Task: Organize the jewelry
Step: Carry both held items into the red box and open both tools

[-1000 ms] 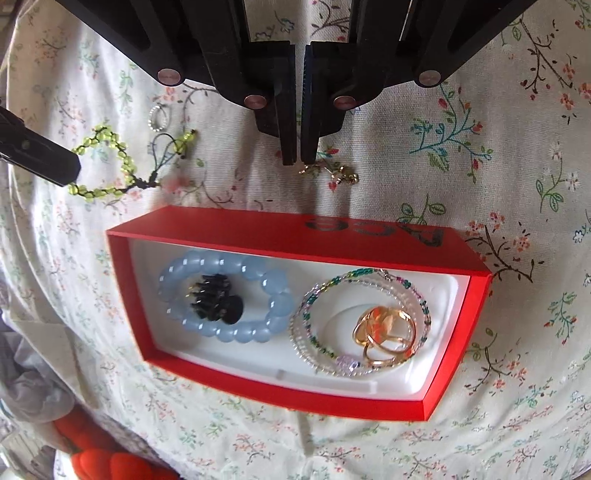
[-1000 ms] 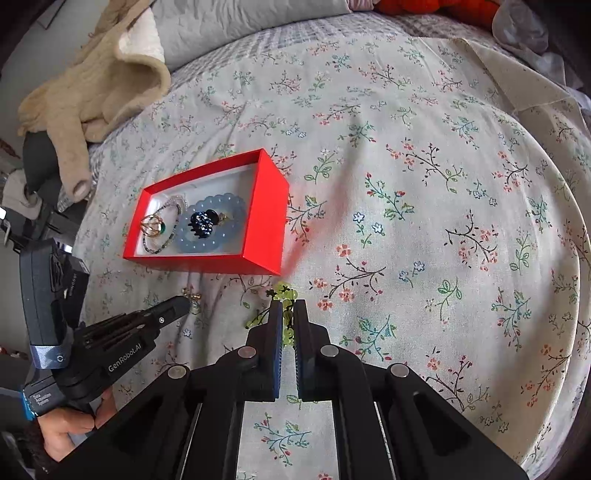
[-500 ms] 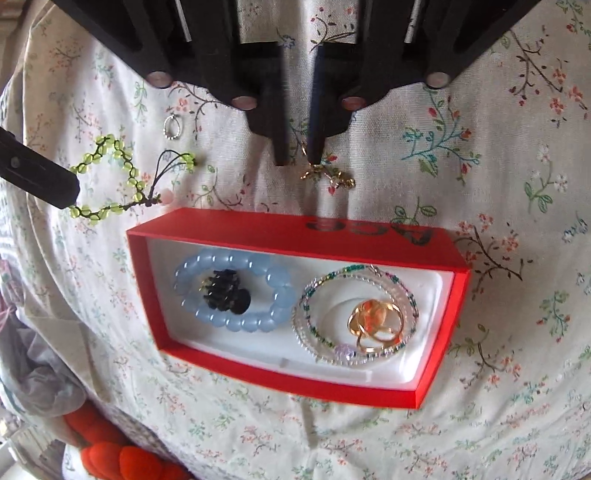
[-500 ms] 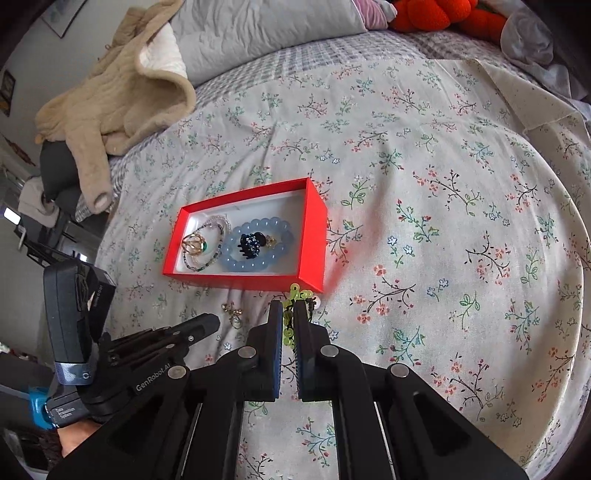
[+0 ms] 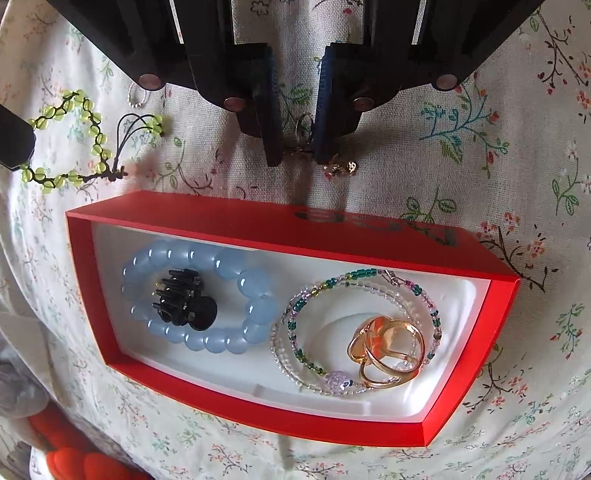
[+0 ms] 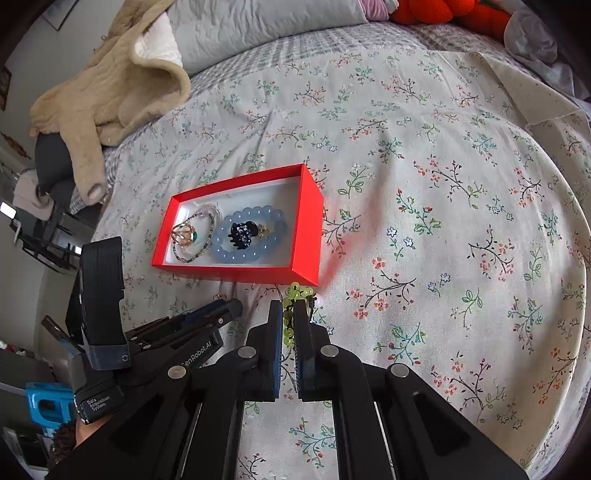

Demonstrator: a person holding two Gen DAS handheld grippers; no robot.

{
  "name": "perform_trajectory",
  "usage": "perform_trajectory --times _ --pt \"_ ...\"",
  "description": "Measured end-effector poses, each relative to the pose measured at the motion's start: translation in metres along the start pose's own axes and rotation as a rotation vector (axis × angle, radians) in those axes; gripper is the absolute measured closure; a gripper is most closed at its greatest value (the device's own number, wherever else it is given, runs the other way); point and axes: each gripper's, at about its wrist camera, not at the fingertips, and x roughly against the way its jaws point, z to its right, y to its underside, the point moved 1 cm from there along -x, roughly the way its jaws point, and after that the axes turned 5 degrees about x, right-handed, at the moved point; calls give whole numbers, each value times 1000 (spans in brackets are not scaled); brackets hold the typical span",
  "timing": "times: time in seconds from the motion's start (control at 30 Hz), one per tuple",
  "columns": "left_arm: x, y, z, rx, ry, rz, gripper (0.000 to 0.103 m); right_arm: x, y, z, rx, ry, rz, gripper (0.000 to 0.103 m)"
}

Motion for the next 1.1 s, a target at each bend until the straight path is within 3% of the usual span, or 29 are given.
perform_trajectory --times 0.27,0.67,0.87,1.1 --pt "23 1 -2 -14 61 9 92 9 -3 -6 7 -11 29 97" --pt "89 -16 -15 9 195 175 92 33 -18 -32 32 -28 159 97" --pt "85 -37 -32 76 218 208 92 37 -31 -49 46 -45 248 97" --pt "64 -48 -44 107 209 182 92 25 -47 -65 57 -107 291 97"
